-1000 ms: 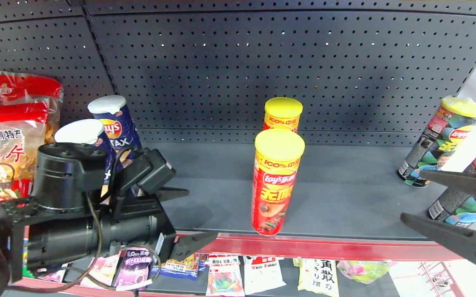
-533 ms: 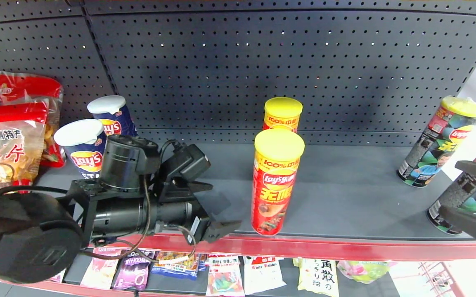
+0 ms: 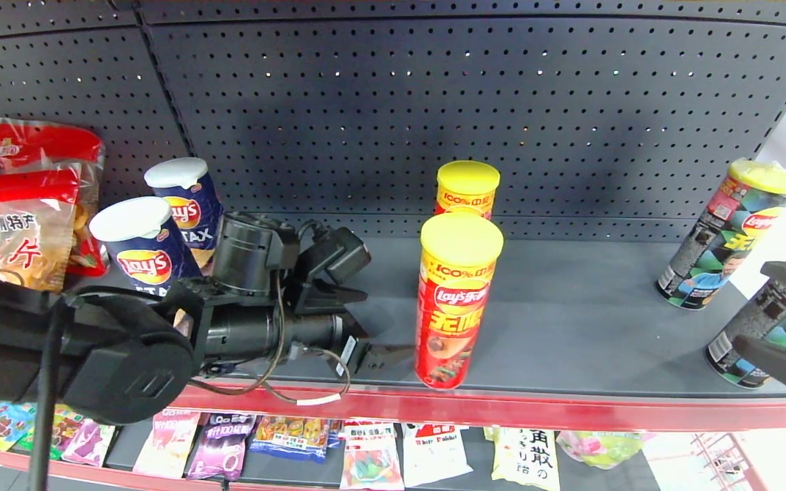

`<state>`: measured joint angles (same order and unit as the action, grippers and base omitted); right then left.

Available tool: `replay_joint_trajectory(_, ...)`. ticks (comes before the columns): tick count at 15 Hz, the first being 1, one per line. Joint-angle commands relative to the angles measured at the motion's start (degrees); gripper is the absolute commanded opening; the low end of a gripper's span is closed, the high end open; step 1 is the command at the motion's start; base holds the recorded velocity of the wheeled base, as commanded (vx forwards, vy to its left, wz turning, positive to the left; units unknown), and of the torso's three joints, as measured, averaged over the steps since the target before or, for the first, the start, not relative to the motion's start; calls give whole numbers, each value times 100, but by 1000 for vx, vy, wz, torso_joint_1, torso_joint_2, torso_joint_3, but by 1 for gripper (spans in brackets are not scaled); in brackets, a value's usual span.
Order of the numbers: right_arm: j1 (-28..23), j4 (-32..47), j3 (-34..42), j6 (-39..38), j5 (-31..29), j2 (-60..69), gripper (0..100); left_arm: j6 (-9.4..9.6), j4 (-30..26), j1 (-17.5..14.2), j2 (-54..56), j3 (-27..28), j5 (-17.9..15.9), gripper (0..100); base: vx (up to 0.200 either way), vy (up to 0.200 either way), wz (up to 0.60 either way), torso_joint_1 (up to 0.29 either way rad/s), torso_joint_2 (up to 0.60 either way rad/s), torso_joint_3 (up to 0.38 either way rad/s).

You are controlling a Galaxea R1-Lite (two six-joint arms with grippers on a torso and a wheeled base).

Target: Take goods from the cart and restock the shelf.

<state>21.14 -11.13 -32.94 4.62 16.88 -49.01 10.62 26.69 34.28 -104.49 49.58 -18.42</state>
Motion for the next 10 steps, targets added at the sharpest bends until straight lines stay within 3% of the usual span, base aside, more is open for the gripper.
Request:
replay_joint_trajectory(1,4,-3,-2,4,-1,-21,100,2,3,0,-151,157,5,100,0,0,0,0,0,0)
replay_joint_trajectory(10,4,-3,7,4,-18,-21,100,2,-5,0,-257,307,5,100,0,0,0,0,0,0)
